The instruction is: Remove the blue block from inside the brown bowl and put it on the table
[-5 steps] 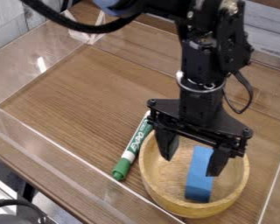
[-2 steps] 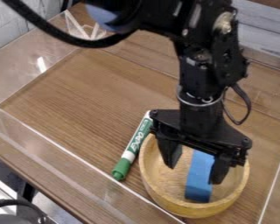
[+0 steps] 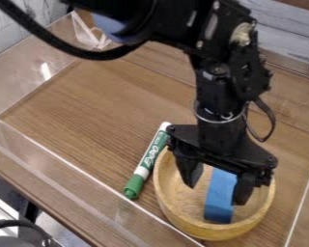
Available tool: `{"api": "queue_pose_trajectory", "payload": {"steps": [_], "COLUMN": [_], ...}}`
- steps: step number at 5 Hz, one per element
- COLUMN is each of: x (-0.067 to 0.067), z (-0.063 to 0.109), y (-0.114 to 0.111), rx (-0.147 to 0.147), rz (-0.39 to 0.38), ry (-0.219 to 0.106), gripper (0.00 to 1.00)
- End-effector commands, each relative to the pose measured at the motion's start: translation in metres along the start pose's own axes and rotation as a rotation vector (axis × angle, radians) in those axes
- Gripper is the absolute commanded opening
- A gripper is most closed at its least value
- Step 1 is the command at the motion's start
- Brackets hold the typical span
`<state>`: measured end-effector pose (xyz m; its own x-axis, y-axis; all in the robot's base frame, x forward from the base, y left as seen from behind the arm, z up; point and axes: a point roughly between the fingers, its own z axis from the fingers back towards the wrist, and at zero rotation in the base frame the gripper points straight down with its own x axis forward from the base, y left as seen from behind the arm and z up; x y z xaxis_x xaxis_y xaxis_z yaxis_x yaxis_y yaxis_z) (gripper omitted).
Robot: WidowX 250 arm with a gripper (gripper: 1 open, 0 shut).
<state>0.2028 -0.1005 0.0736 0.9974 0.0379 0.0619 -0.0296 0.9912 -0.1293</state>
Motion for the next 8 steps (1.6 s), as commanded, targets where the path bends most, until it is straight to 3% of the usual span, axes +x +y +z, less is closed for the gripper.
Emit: {"api": "queue_pose_trajectory", "payload": {"steps": [1,3,8], "x": [0.006,0.007,0.007], "z": [0.007,0.009,-0.028], "y": [-0.004,-0.004,-0.003], "rx": [-0.021,-0.036,-0.054], "rz": [-0.012,-0.028,-0.003], "ry": [-0.048,-0.078,-0.084], "gripper": [1.00,1.00,1.00]}}
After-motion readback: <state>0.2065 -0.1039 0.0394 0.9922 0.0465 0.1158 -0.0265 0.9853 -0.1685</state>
